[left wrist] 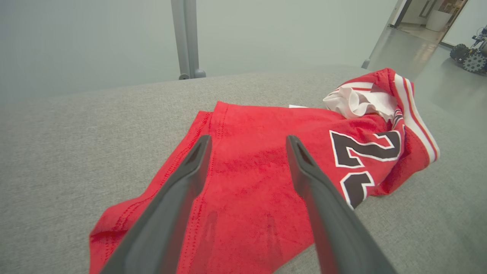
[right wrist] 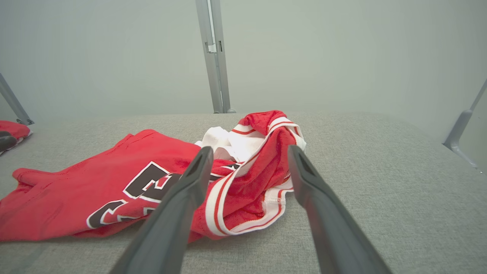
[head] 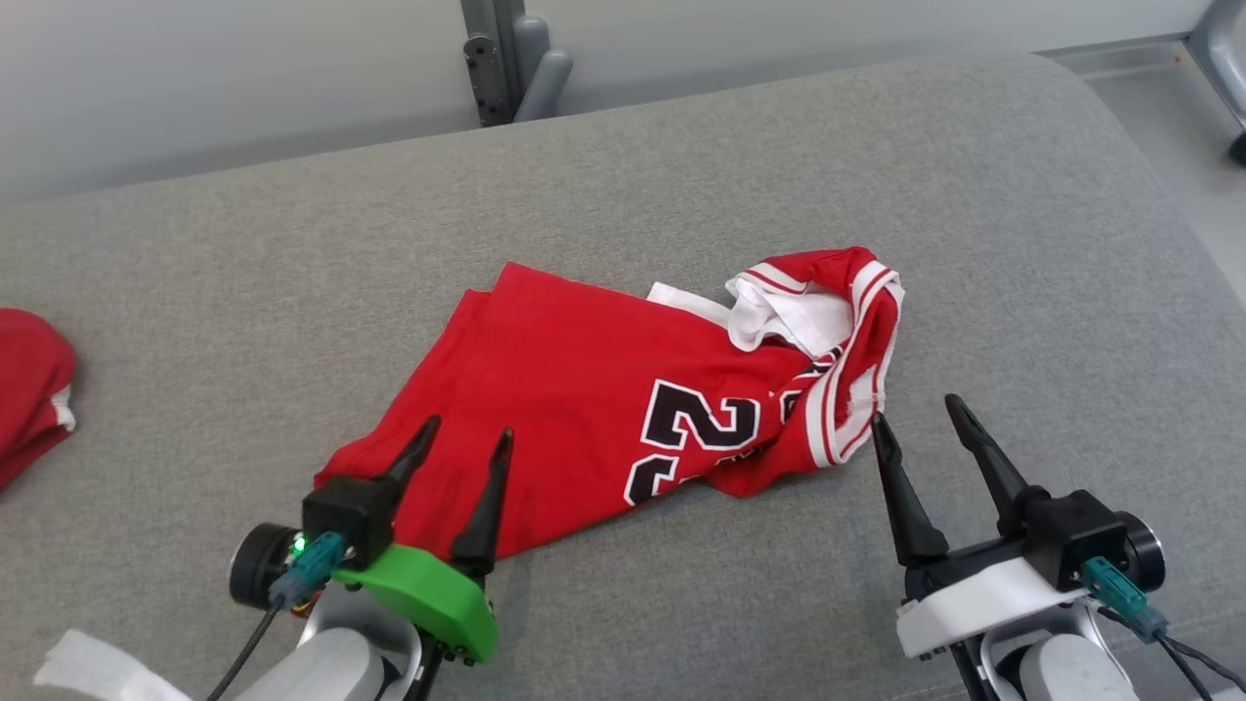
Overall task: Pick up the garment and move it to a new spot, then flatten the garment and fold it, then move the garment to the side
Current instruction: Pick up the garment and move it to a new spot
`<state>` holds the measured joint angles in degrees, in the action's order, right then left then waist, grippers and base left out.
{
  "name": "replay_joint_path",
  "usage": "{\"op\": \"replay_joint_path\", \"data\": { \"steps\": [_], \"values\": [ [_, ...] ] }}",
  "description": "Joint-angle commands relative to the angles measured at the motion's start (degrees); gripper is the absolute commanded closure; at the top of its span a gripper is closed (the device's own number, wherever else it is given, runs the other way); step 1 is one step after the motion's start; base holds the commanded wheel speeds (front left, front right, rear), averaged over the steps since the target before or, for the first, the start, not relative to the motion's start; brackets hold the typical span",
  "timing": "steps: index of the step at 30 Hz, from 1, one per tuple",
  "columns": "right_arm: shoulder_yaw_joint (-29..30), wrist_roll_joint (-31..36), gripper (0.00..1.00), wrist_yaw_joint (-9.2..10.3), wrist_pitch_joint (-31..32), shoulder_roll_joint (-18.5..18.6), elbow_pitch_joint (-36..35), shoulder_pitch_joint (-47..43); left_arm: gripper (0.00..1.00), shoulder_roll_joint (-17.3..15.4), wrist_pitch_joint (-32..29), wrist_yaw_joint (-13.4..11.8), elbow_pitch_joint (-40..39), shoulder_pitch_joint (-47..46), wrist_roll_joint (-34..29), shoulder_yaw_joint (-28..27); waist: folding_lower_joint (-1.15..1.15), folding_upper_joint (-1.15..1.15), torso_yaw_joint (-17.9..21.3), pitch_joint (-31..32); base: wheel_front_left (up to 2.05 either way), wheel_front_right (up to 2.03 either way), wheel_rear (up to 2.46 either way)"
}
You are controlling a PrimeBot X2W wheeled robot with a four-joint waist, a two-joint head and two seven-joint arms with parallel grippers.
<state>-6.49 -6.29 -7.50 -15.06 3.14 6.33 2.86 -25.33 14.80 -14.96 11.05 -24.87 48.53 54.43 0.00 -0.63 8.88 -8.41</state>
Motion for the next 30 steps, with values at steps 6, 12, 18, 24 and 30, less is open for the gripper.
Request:
{"op": "replay_joint_path", "data": {
  "steps": [6, 12, 18, 24, 30],
  "values": [
    [2.0, 1.56, 0.0, 0.02, -0.18, 1.72, -2.06, -3.36, 0.0, -0.08, 0.32, 0.36, -6.08, 15.56, -8.69, -15.75, 0.0, 0.63, -6.69, 4.22, 0.0, 0.0, 0.0],
    [3.26, 1.99, 0.0, 0.02, -0.18, 2.89, -2.02, -5.46, 0.0, 3.38, 0.34, 5.03, -5.71, 26.24, -15.94, -27.21, 0.0, 0.63, -9.27, 5.44, 0.0, 0.0, 0.0],
    [5.48, 2.8, 0.0, 0.02, -0.18, 3.67, -1.93, -7.16, 0.0, 7.87, 0.35, 9.55, -6.0, 32.78, -21.67, -38.08, 0.0, 0.63, -10.63, 6.29, 0.0, 0.0, 0.0],
    [6.99, 3.68, 0.0, 0.02, -0.18, 3.92, -1.39, -9.16, 0.0, 11.17, 0.35, 15.27, -5.64, 35.79, -25.05, -44.6, 0.0, 0.63, -11.34, 7.43, 0.0, 0.0, 0.0],
    [7.64, 4.24, 0.0, 0.02, -0.18, 3.56, -0.83, -10.4, 0.0, 14.39, 0.35, 19.77, -6.04, 38.11, -28.53, -50.72, 0.0, 0.63, -11.19, 8.53, 0.0, 0.0, 0.0]
  ]
}}
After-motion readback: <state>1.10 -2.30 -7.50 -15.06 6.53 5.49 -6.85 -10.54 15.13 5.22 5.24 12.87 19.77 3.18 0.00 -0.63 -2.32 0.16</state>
